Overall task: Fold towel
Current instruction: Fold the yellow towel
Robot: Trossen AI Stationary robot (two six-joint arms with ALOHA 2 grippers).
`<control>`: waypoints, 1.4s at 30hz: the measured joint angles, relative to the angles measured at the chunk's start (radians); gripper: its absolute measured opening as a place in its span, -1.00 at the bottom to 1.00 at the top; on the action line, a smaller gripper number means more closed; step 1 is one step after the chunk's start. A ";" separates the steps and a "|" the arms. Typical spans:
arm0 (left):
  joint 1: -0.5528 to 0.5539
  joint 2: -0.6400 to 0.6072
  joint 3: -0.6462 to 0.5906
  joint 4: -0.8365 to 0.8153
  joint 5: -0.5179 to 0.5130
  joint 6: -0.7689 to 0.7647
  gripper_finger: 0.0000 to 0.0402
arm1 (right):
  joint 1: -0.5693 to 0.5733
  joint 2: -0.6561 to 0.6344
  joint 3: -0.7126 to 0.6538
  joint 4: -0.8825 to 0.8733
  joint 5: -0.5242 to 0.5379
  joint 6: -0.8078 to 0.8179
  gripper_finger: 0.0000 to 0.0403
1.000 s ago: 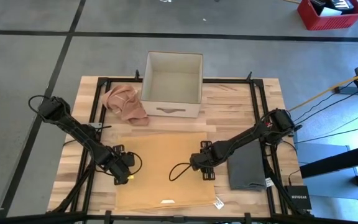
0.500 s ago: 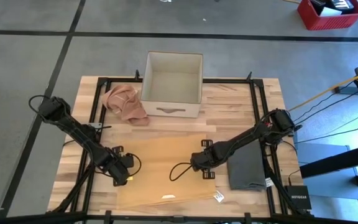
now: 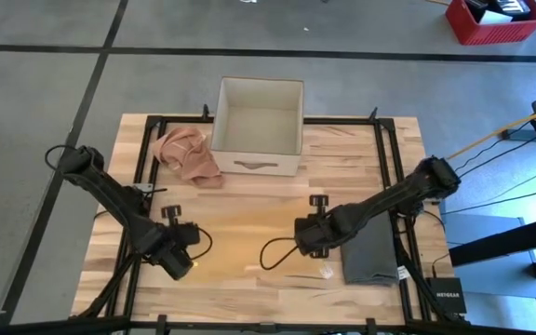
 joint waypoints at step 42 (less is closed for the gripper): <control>-0.329 -0.051 0.091 0.182 -0.143 -0.394 -0.99 | 0.202 -0.106 -0.010 0.169 -0.270 0.288 -0.99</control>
